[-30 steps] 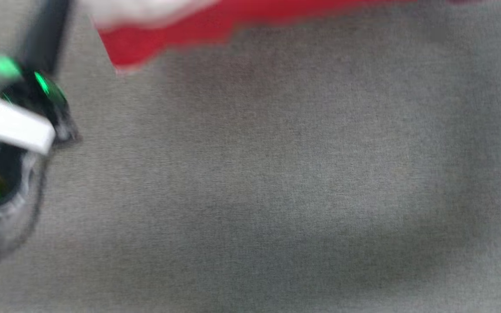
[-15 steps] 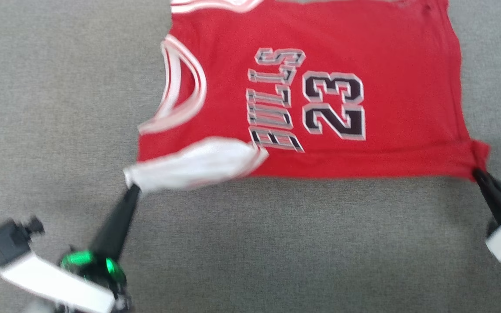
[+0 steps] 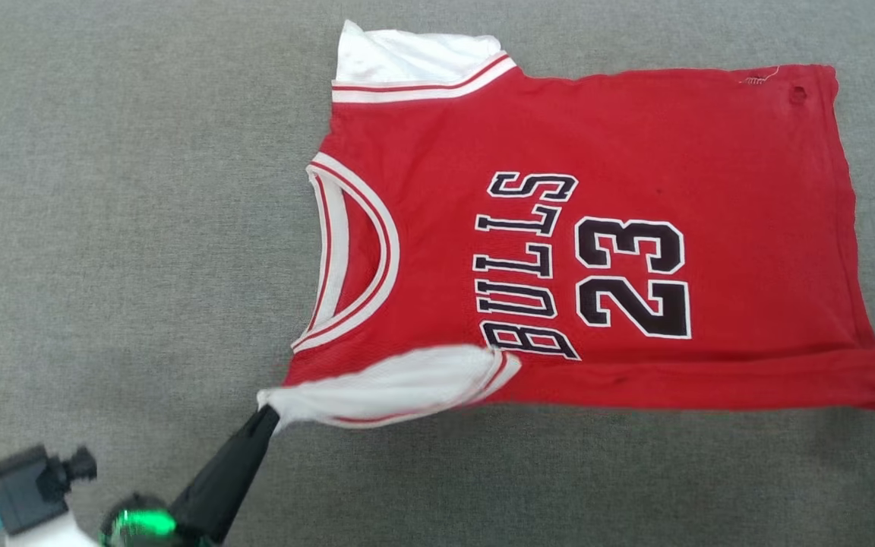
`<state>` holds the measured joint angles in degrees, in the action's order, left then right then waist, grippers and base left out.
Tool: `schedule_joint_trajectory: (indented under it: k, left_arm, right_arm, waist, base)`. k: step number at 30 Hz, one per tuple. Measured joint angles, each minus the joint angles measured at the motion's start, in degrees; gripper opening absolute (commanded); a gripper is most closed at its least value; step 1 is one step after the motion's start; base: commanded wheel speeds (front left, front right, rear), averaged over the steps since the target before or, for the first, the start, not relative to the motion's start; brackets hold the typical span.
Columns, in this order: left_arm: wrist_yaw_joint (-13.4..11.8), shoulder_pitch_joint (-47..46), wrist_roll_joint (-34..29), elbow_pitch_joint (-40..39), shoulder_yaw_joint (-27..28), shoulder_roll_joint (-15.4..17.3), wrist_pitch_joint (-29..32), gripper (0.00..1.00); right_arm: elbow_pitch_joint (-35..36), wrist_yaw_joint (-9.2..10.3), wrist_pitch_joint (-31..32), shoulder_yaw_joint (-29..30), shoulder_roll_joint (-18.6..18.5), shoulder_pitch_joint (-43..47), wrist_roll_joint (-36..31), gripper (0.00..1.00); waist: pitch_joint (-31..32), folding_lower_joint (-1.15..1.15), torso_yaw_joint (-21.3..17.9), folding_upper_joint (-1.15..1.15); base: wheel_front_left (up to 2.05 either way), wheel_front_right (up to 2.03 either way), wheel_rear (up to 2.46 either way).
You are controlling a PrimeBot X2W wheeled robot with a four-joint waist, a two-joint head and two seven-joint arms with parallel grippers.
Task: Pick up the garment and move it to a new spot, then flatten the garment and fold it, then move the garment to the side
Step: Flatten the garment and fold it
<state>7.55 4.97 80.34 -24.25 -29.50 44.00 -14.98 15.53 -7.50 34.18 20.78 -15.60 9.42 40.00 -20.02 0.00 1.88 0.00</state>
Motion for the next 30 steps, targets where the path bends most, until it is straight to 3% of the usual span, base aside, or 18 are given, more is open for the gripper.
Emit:
schedule_joint_trajectory:
  k: [10,15,30]
  left_arm:
    - [0.0,-20.1,3.6,5.0,-4.6,3.7,2.0,0.00]
    - [0.0,-28.4,6.7,10.1,-4.8,3.7,3.7,0.00]
    - [0.0,-36.0,7.7,26.7,-8.7,1.3,8.3,0.00]
  right_arm:
    - [-5.2,0.01,0.1,-4.8,0.7,-13.6,-3.4,0.00]
    - [-8.8,0.00,-0.5,-6.0,1.3,-19.6,-5.3,0.00]
    - [-19.0,0.00,-6.2,-9.4,3.3,-27.1,-7.2,0.00]
  waist:
    - [-2.8,0.00,-2.6,0.00]
    - [-5.1,0.00,-4.0,0.00]
    - [-9.3,0.00,-6.3,0.00]
  base:
    - [0.00,0.00,0.00]
    - [0.00,0.00,0.00]
    - [0.00,0.00,0.00]
